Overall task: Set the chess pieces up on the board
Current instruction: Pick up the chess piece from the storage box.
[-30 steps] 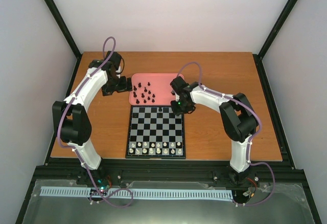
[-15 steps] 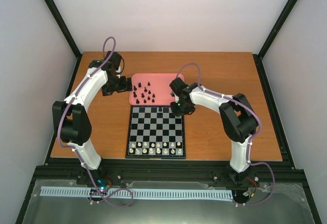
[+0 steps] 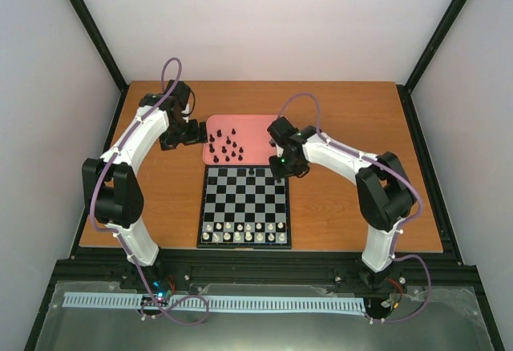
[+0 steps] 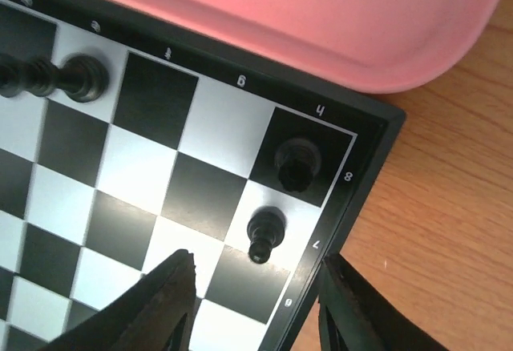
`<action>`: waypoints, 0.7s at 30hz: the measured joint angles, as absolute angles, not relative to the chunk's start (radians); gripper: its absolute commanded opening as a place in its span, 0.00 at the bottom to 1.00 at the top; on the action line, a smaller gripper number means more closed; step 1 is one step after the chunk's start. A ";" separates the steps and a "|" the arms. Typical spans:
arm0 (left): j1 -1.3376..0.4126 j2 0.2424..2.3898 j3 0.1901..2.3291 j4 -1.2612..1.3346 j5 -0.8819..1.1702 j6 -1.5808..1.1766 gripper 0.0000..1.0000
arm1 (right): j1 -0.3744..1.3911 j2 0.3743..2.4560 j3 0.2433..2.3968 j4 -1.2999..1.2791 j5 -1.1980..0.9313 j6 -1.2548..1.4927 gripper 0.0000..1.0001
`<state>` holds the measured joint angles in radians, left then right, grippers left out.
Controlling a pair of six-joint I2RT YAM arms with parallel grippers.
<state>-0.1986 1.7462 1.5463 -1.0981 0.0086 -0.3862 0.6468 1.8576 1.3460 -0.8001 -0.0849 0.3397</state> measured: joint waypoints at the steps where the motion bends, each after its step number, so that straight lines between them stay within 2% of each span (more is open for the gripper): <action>1: -0.199 1.746 1.546 -1.098 0.009 -0.386 1.00 | 0.647 1.846 1.358 -0.813 -0.083 0.337 0.48; 4: -0.199 1.746 1.546 -1.098 0.010 -0.386 1.00 | 0.647 1.820 1.400 -0.844 -0.075 0.343 0.55; 11: -0.199 1.736 1.541 -1.097 0.011 -0.386 1.00 | 0.647 1.812 1.563 -0.886 -0.070 0.340 0.63; 16: -0.199 1.719 1.539 -1.098 0.008 -0.386 1.00 | 0.648 1.919 1.785 -0.875 -0.107 0.329 0.63; 21: -0.199 1.713 1.539 -1.098 -0.002 -0.390 1.00 | 0.649 2.133 2.035 -0.846 -0.129 0.322 0.59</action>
<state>-0.1986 1.7134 1.5394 -1.0985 -0.0017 -0.3901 0.6491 2.1334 2.0346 -0.8459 -0.1287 0.3222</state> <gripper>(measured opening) 0.999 0.609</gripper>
